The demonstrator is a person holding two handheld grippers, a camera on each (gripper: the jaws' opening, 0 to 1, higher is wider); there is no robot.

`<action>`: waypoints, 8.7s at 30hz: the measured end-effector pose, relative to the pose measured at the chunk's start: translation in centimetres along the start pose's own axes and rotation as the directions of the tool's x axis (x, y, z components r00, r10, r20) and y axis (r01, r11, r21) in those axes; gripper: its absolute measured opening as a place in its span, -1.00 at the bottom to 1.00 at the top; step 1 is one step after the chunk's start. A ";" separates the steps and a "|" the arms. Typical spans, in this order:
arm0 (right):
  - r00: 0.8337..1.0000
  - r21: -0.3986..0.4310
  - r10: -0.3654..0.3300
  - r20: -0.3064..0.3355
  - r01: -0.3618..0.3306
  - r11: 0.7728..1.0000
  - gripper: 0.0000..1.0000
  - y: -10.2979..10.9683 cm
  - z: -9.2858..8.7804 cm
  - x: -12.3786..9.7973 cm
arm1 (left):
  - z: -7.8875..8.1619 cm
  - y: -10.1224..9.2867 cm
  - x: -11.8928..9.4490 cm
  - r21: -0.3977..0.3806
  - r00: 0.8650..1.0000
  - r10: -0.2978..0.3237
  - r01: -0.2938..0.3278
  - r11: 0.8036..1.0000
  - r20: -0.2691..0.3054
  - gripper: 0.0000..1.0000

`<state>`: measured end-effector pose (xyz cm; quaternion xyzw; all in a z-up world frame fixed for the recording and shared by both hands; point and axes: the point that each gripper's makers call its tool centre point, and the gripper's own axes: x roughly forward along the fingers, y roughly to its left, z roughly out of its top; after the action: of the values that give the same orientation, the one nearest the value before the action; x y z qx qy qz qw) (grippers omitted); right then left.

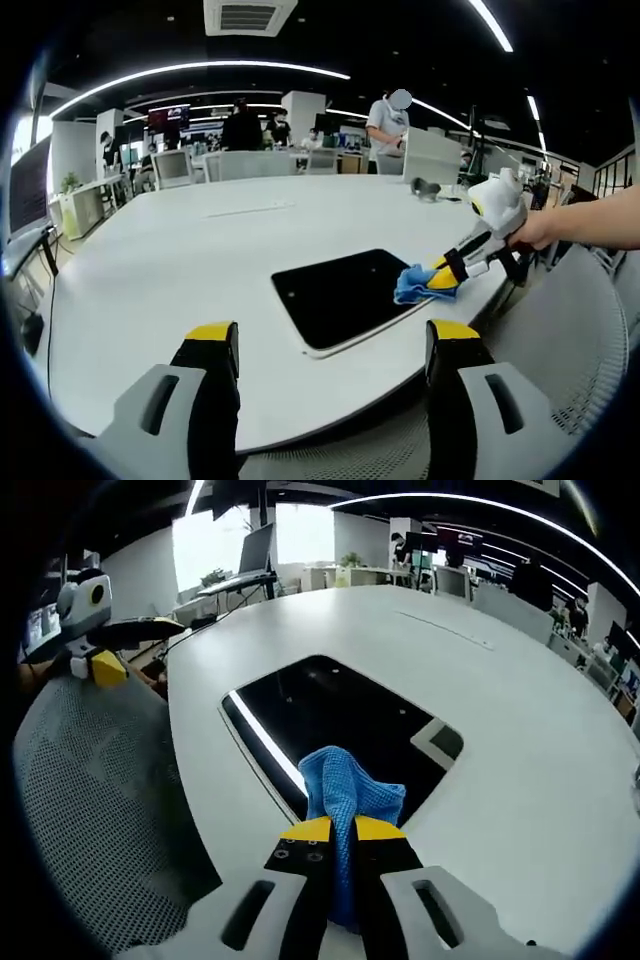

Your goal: Wipe the mirror surface with the cleaning cloth until all visible marks leave the cleaned area.

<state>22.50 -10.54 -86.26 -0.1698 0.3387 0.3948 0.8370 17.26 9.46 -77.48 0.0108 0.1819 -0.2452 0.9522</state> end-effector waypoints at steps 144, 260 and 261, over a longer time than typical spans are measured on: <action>0.999 -0.022 0.048 0.007 -0.048 0.999 -0.99 6.6 12.2 12.3 | -0.1 -0.1 -0.1 -0.003 1.000 -0.004 0.004 1.000 -0.006 0.46; 0.988 -0.157 -0.083 -0.128 0.062 0.986 -1.00 -0.5 11.8 12.5 | -0.1 -0.1 0.0 -0.003 1.000 -0.002 0.002 1.000 -0.014 0.44; 0.988 -0.188 -0.084 -0.133 0.058 0.980 -1.00 -0.3 11.7 12.4 | -0.1 -0.1 0.0 -0.003 1.000 -0.003 0.003 1.000 -0.015 0.44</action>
<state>33.47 2.53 -86.58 -0.2857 0.3526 0.3811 0.8055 17.22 9.40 -77.60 0.0107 0.1892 -0.2462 0.9505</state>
